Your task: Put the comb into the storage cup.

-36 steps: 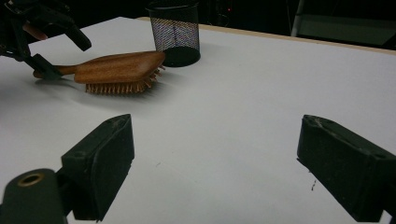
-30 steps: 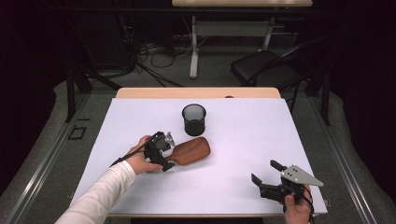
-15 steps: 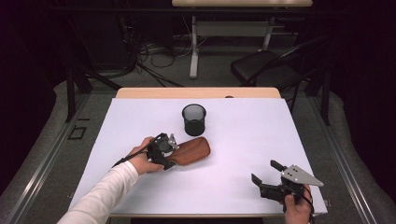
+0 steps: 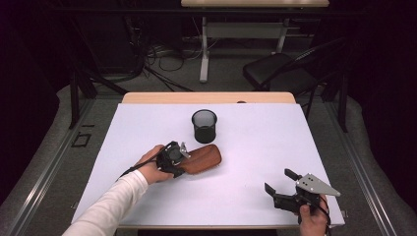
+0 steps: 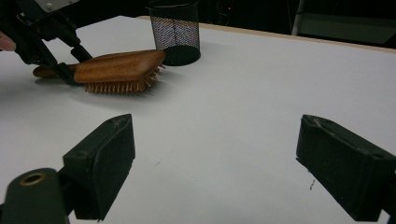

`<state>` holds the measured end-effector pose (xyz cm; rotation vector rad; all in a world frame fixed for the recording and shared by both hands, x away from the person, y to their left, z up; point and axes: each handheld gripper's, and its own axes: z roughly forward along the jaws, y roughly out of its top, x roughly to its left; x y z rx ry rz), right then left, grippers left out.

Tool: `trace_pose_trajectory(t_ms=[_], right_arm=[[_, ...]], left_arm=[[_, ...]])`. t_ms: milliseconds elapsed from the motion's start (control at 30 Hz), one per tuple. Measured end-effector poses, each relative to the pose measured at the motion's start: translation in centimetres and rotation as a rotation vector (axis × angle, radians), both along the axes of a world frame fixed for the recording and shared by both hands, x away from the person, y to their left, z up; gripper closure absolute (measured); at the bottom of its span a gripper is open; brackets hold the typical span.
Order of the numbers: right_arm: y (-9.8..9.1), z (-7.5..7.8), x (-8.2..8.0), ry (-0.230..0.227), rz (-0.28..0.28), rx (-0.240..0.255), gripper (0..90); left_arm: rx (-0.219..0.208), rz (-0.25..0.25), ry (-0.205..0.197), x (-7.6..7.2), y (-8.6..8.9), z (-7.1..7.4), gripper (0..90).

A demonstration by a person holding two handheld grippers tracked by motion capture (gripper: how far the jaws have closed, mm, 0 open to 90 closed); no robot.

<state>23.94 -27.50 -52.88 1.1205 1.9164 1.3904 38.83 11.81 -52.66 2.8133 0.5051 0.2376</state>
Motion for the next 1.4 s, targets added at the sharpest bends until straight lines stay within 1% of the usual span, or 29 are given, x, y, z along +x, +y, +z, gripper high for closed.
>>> trace_pose_trajectory(t_ms=[67, 100, 233, 267, 500, 667, 900, 1067, 1400], right_arm=[[0.01, 0.0, 0.0, 0.0, 0.0, 0.0, 11.4], [-0.01, 0.0, 0.02, -0.002, 0.001, -0.004, 11.4], [0.0, 0.0, 0.02, -0.002, 0.0, -0.004, 11.4], [-0.01, -0.01, 0.02, -0.002, 0.001, -0.004, 11.4], [-0.02, -0.01, 0.03, -0.002, 0.002, -0.002, 11.4], [-0.03, -0.01, 0.04, -0.002, 0.002, -0.002, 11.4], [-0.01, -0.01, 0.03, -0.002, 0.003, -0.004, 11.5], [-0.01, -0.01, 0.03, -0.002, 0.003, -0.004, 11.7], [-0.03, -0.02, 0.05, -0.001, 0.003, -0.006, 11.7]], left_arm=[[-0.002, 0.004, 0.006, 0.02, -0.09, -0.07, 55.2], [0.001, 0.005, 0.015, 0.04, -0.19, -0.1, 56.7], [-0.002, 0.012, 0.015, 0.09, -0.31, -0.08, 58.0], [-0.002, 0.01, 0.017, 0.11, -0.35, -0.08, 60.0], [0.006, 0.015, 0.034, 0.2, -0.5, -0.04, 62.0], [0.005, 0.021, 0.038, 0.17, -0.53, -0.06, 63.8], [0.019, 0.028, 0.049, 0.24, -0.66, 0.02, 65.9], [0.021, 0.031, 0.054, 0.28, -0.67, 0.03, 66.4], [0.025, 0.021, 0.055, 0.28, -0.63, 0.04, 68.0]])
